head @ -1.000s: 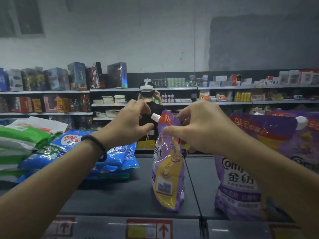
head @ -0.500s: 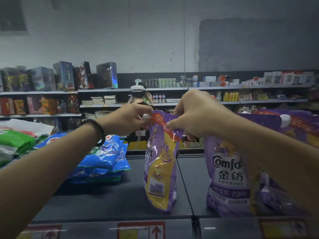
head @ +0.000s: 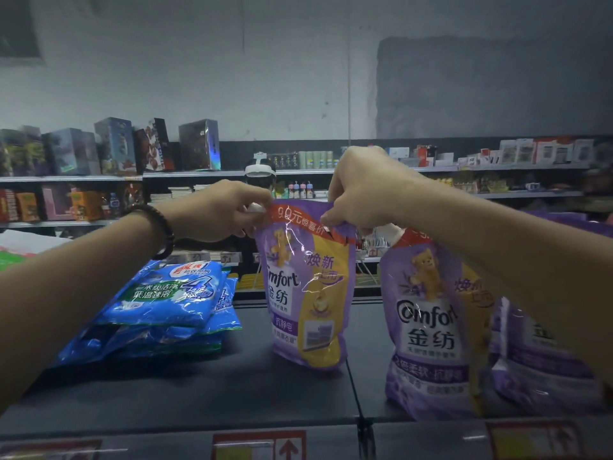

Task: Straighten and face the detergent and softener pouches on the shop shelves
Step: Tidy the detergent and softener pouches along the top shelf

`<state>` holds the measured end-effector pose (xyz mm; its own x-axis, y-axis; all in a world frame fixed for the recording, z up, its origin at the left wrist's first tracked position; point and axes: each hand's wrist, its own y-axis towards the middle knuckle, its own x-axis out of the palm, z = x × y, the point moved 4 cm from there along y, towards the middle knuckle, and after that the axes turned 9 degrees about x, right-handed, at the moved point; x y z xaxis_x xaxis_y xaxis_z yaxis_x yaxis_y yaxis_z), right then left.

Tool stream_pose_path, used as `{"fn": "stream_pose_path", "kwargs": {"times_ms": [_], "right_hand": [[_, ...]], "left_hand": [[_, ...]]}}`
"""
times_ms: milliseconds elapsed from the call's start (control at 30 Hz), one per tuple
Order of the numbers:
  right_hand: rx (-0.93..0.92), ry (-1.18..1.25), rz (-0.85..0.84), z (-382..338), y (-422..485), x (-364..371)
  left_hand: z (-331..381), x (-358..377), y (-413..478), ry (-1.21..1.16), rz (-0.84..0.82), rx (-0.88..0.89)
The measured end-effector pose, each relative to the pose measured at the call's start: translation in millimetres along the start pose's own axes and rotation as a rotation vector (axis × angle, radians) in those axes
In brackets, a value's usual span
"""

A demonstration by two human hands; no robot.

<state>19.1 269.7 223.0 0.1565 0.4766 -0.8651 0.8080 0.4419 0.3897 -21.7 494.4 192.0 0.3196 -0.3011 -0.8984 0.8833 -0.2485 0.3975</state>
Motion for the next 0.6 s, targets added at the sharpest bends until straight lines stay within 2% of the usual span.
{"fn": "stream_pose_path", "kwargs": {"times_ms": [233, 400, 600], "right_hand": [[0.025, -0.027, -0.026, 16.5, 21.2, -19.4], [0.073, 0.033, -0.019, 40.6, 37.5, -33.6], [0.152, 0.166, -0.093, 69.6, 38.5, -39.7]], "left_hand": [[10.8, -8.8, 16.1, -0.042, 0.076, -0.057], [24.4, -7.5, 31.5, -0.042, 0.097, -0.073], [44.0, 7.6, 50.8, -0.055, 0.088, -0.085]]}}
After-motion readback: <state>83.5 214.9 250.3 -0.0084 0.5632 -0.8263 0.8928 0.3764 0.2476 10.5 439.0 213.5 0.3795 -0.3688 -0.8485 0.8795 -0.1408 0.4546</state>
